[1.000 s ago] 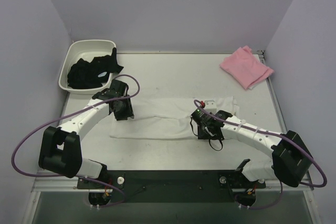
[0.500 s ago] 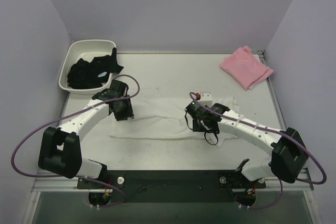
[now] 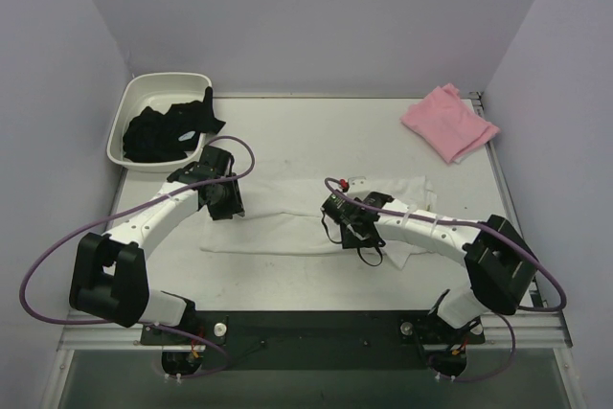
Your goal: Fold and stack the t-shirts
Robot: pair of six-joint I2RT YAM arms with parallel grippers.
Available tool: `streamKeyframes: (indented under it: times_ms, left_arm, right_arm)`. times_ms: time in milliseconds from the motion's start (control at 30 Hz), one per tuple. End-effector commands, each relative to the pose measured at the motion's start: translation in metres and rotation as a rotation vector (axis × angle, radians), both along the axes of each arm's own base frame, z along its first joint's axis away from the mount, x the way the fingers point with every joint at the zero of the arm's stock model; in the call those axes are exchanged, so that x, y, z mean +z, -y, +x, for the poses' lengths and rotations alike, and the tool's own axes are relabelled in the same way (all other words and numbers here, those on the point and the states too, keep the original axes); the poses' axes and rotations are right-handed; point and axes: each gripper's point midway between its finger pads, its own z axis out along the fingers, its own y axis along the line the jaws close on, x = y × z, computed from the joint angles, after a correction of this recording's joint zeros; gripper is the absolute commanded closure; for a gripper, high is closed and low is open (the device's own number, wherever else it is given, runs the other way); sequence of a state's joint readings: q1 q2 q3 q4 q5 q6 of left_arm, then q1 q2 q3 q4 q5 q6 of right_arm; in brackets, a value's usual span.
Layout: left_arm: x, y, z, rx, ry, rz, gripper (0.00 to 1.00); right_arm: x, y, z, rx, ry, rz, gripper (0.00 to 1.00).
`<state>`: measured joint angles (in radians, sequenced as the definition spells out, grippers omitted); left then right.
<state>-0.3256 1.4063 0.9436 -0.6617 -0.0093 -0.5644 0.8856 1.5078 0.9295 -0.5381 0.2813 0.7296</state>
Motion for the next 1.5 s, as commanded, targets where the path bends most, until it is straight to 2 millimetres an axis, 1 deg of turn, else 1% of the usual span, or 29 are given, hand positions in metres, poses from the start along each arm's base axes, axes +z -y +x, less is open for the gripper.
streamKeyframes:
  times_ms: [0, 167, 300, 367, 400, 433, 500, 533, 567, 600, 633, 700, 833, 1000, 1100, 1300, 1333, 1367, 1400, 1433, 1467]
  left_arm:
    - [0.013, 0.004, 0.008, -0.012, 0.061, -0.026, 0.54]
    - [0.013, 0.004, 0.007, -0.012, 0.058, -0.025, 0.54]
    - [0.014, 0.004, 0.007, -0.012, 0.062, -0.026, 0.54]
    - [0.013, 0.004, 0.007, -0.014, 0.06, -0.025, 0.54]
    - [0.013, 0.004, 0.007, -0.012, 0.059, -0.025, 0.54]
    - [0.012, 0.004, 0.006, -0.012, 0.058, -0.025, 0.54]
    - [0.012, 0.004, 0.006, -0.012, 0.057, -0.024, 0.54]
    - [0.012, 0.004, 0.007, -0.012, 0.058, -0.025, 0.54]
    - [0.012, 0.004, 0.007, -0.012, 0.058, -0.025, 0.54]
    - [0.013, 0.004, 0.007, -0.012, 0.059, -0.025, 0.54]
    - [0.012, 0.004, 0.006, -0.014, 0.058, -0.025, 0.54]
    - [0.012, 0.005, 0.007, -0.014, 0.058, -0.025, 0.54]
    - [0.012, 0.005, 0.007, -0.014, 0.058, -0.025, 0.54]
    - [0.011, 0.005, 0.007, -0.012, 0.055, -0.024, 0.54]
    - [0.012, 0.005, 0.007, -0.012, 0.058, -0.025, 0.54]
    - [0.012, 0.005, 0.007, -0.014, 0.058, -0.025, 0.54]
    - [0.013, 0.005, 0.007, -0.014, 0.059, -0.025, 0.54]
    - [0.013, 0.005, 0.007, -0.014, 0.059, -0.025, 0.54]
    - [0.012, 0.004, 0.006, -0.014, 0.057, -0.024, 0.54]
    - [0.012, 0.005, 0.007, -0.014, 0.058, -0.025, 0.54]
    - [0.013, 0.005, 0.007, -0.014, 0.059, -0.025, 0.53]
  right_arm:
    - [-0.006, -0.001, -0.003, 0.007, -0.017, -0.023, 0.66]
    - [-0.01, -0.007, -0.003, 0.015, -0.024, -0.024, 0.66]
    - [-0.011, -0.006, -0.002, 0.012, -0.022, -0.029, 0.66]
    - [-0.012, -0.005, -0.002, 0.011, -0.02, -0.033, 0.69]
    - [-0.012, -0.005, -0.002, 0.009, -0.018, -0.033, 0.71]
    - [-0.012, -0.005, -0.001, 0.007, -0.016, -0.032, 0.76]
    - [-0.012, -0.005, -0.001, 0.008, -0.015, -0.035, 0.83]
    - [-0.012, -0.004, -0.001, 0.007, -0.015, -0.035, 0.89]
    - [-0.012, -0.005, -0.002, 0.008, -0.014, -0.034, 0.92]
    - [-0.012, -0.004, -0.001, 0.006, -0.014, -0.036, 0.97]
    - [-0.012, -0.003, -0.001, 0.006, -0.013, -0.038, 1.0]
    - [-0.012, -0.003, -0.002, 0.005, -0.014, -0.039, 1.0]
    - [-0.004, -0.011, 0.002, 0.011, 0.001, -0.008, 1.0]
    - [0.011, -0.028, 0.005, 0.041, 0.025, 0.034, 1.0]
    - [0.013, -0.035, 0.005, 0.057, 0.022, 0.045, 1.0]
    - [0.005, -0.046, -0.001, 0.095, -0.013, 0.042, 1.0]
    - [0.0, -0.046, -0.002, 0.098, -0.024, 0.03, 0.99]
    - [-0.002, -0.047, -0.002, 0.101, -0.026, 0.031, 0.91]
    - [-0.003, -0.047, -0.002, 0.104, -0.028, 0.028, 0.6]
    - [-0.005, -0.046, -0.001, 0.101, -0.024, 0.019, 0.47]
    - [-0.003, -0.044, 0.002, 0.096, -0.003, 0.007, 0.36]
